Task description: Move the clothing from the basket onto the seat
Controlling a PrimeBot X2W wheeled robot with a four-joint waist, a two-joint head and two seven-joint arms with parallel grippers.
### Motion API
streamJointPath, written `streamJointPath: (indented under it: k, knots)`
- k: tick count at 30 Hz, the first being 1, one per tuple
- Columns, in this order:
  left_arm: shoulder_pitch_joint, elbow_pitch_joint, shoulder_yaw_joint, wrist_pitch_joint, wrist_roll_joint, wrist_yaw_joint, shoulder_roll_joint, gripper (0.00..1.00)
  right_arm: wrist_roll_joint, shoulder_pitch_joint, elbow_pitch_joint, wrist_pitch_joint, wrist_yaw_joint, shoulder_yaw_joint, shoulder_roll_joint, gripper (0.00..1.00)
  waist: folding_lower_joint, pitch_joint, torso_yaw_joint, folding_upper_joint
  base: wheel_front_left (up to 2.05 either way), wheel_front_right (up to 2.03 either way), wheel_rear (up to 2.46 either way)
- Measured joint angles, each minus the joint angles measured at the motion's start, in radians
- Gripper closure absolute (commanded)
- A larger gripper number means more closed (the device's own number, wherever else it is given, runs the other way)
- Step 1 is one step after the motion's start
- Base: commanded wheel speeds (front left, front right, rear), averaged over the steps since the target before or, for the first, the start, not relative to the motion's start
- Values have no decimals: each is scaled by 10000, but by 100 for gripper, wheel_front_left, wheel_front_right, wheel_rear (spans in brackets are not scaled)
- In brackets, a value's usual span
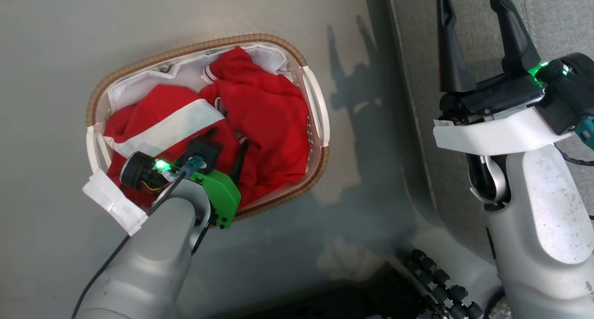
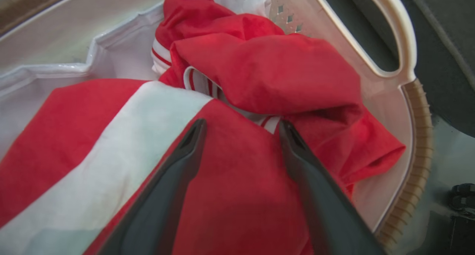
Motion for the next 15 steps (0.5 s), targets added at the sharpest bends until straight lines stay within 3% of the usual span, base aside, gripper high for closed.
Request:
streamJointPath:
  k: [6, 15]
  knots:
    - [-589, 1599, -190, 2, 259, 368, -138, 0, -35, -48, -123, 2, 0, -19, 0, 0, 0, 402, -80, 0, 0, 0, 0]
    - [-1068, 2600, -426, 79, 445, 1009, -219, 0, -92, -66, -128, 2, 0, -21, 2, 0, 0, 500, 94, 0, 0, 0, 0]
